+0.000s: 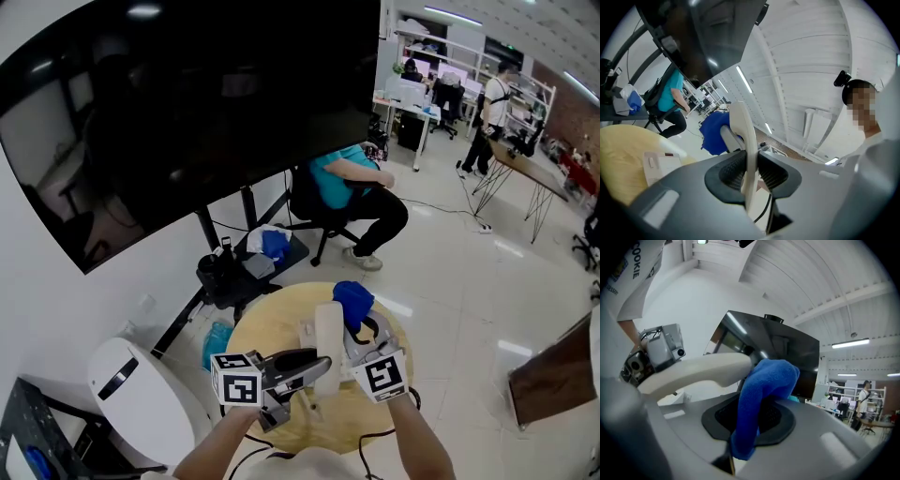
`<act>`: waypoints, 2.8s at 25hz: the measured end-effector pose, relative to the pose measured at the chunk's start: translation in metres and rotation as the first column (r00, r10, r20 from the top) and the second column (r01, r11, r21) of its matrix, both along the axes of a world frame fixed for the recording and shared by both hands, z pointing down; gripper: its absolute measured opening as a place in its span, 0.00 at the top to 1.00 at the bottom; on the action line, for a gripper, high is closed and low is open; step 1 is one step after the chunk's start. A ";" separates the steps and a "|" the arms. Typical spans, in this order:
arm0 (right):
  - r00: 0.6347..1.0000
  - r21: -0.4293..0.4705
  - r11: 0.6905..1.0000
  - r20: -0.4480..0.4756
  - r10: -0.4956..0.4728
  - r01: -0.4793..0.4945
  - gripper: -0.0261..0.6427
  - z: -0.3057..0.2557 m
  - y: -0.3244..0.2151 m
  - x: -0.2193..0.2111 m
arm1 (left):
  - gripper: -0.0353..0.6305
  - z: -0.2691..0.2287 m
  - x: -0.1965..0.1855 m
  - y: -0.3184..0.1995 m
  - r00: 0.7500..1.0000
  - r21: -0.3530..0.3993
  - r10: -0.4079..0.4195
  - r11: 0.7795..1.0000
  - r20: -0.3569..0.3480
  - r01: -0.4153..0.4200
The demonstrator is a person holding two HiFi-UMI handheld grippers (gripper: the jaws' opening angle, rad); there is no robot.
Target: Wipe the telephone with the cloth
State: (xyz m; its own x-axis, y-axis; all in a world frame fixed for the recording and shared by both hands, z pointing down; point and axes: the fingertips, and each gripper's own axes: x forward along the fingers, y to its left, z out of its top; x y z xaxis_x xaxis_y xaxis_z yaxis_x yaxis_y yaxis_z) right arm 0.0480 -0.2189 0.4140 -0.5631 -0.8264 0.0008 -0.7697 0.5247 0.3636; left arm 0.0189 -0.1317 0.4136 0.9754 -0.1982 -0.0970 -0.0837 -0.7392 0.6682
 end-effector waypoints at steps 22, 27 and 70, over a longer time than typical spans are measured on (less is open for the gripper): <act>0.961 0.058 0.993 -0.261 -0.086 0.105 0.87 0.057 0.036 -0.030 | 0.83 -0.011 -0.002 -0.003 0.998 -0.007 0.063 0.998 -0.013 -0.063; 0.960 0.031 0.995 -0.267 -0.083 0.095 0.87 0.078 0.048 -0.028 | 0.83 -0.013 0.002 -0.006 0.998 -0.011 0.064 0.998 -0.020 -0.064; 0.990 -0.043 0.999 -0.143 0.019 -0.025 0.87 0.061 0.077 0.008 | 0.83 0.049 -0.007 -0.037 0.999 -0.125 -0.042 0.991 -0.006 0.041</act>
State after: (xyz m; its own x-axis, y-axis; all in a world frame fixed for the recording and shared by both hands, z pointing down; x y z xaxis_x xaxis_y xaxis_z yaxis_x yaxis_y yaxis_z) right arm 0.0556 -0.1420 0.4753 -0.5362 -0.8360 0.1166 -0.7232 0.5262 0.4473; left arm 0.0121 -0.1691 0.4626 0.9652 -0.2500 -0.0768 -0.1071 -0.6457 0.7561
